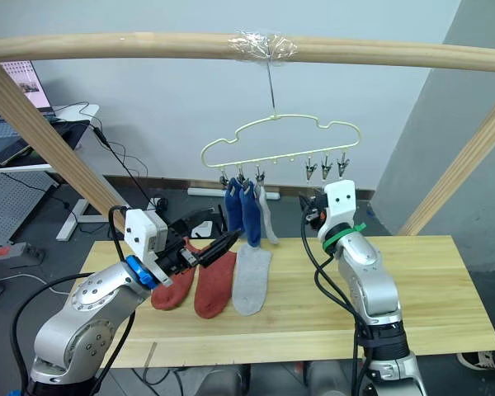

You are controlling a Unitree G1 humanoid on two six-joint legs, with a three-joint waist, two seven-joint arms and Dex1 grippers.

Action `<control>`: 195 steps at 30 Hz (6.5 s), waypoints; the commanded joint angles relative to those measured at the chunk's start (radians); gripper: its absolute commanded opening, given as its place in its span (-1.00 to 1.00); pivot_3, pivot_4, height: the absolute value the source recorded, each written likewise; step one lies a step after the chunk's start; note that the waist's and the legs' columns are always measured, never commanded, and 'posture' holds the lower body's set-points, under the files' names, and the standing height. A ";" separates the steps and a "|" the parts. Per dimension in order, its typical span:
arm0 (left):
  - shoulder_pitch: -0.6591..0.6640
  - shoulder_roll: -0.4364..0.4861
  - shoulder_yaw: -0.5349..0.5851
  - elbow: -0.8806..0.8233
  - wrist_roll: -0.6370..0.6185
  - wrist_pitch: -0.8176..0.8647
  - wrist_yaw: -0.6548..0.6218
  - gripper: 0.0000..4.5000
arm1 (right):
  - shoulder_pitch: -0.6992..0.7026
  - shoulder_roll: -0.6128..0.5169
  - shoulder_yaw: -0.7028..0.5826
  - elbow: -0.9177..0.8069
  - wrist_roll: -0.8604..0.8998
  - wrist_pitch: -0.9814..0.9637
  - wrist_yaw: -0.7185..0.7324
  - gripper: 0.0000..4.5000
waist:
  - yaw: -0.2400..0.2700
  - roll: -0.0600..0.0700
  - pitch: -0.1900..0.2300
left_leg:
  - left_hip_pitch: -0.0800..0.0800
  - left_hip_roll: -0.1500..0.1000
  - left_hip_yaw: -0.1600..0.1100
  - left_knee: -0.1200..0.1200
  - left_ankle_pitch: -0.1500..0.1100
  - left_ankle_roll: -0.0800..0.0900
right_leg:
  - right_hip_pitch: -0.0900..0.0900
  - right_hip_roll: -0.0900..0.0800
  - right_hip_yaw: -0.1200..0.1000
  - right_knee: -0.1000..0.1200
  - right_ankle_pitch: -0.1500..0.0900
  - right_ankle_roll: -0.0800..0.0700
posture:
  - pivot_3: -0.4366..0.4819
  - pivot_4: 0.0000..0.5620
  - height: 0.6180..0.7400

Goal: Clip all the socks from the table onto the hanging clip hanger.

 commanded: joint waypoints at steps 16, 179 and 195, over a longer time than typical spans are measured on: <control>-0.064 -0.039 -0.016 -0.011 0.022 -0.029 -0.043 1.00 | -0.213 0.070 -0.071 0.203 0.020 -0.118 -0.043 -0.12 | 0.000 0.000 0.000 | 0.001 0.001 0.000 0.000 0.000 0.000 | 0.000 0.001 0.000 0.002 0.000 0.000 | 0.08 -0.51 1.00; -0.223 -0.412 -0.245 0.738 0.465 -0.484 -0.140 -1.00 | -0.323 0.027 -0.314 0.037 0.340 0.593 -0.189 -1.00 | -0.024 0.012 -0.021 | 0.010 0.011 0.004 0.004 0.000 0.001 | 0.003 0.012 0.003 0.010 -0.001 -0.002 | -0.26 -0.59 1.00; -0.295 -0.467 -0.247 0.728 0.454 -0.516 -0.125 -1.00 | -0.419 0.066 -0.474 -0.007 0.502 0.915 -0.297 -1.00 | -0.031 0.012 -0.021 | 0.009 0.011 0.005 0.003 0.000 0.001 | 0.003 0.013 0.003 0.009 -0.001 -0.002 | -0.28 -0.56 1.00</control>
